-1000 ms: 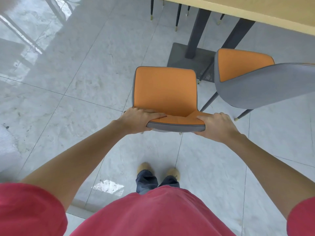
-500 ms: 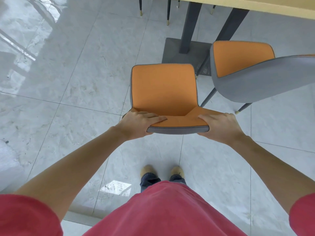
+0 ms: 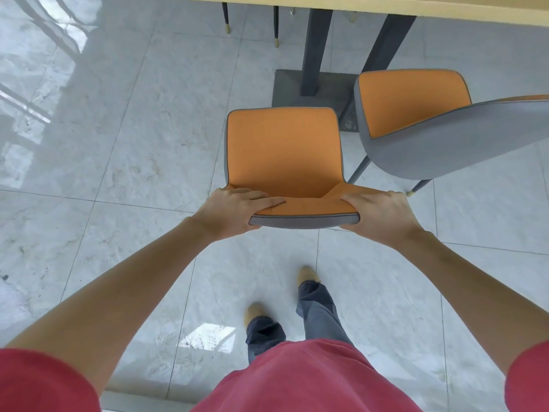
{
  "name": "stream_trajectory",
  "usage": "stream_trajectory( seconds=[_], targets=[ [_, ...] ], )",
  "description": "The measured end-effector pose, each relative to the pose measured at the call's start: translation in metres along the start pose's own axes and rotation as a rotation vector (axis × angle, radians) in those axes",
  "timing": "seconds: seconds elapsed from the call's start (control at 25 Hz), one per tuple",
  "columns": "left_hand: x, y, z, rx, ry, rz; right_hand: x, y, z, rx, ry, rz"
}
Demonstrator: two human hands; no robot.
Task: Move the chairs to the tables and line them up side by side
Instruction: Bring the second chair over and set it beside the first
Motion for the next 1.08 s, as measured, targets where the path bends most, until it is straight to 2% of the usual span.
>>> stream_trajectory(
  seconds=[0.12,0.32,0.6,0.8,1.08],
  targets=[
    [0.020,-0.004,-0.023,-0.003,0.070,-0.017,0.020,-0.010,0.016,-0.038,-0.038,-0.079],
    [0.074,0.003,-0.069,0.047,0.123,-0.036,0.068,-0.015,0.050,-0.051,-0.055,-0.009],
    [0.111,0.036,-0.098,0.047,-0.013,0.004,0.122,-0.027,0.063,-0.021,0.054,0.058],
    [0.131,0.047,-0.124,0.064,0.034,0.009,0.149,-0.027,0.074,-0.015,0.082,0.111],
    [0.164,0.041,-0.132,0.065,0.005,0.020,0.168,-0.038,0.100,-0.030,0.082,0.121]
  ],
)
Point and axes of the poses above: each hand's wrist, its own x-axis towards the middle knuckle, its own y-axis out of the back of the hand, z = x × y, the point moved 8 cm from there along x, towards the middle knuckle, and after that the axes turned 15 degrees about -x, right-handed, at the moved point
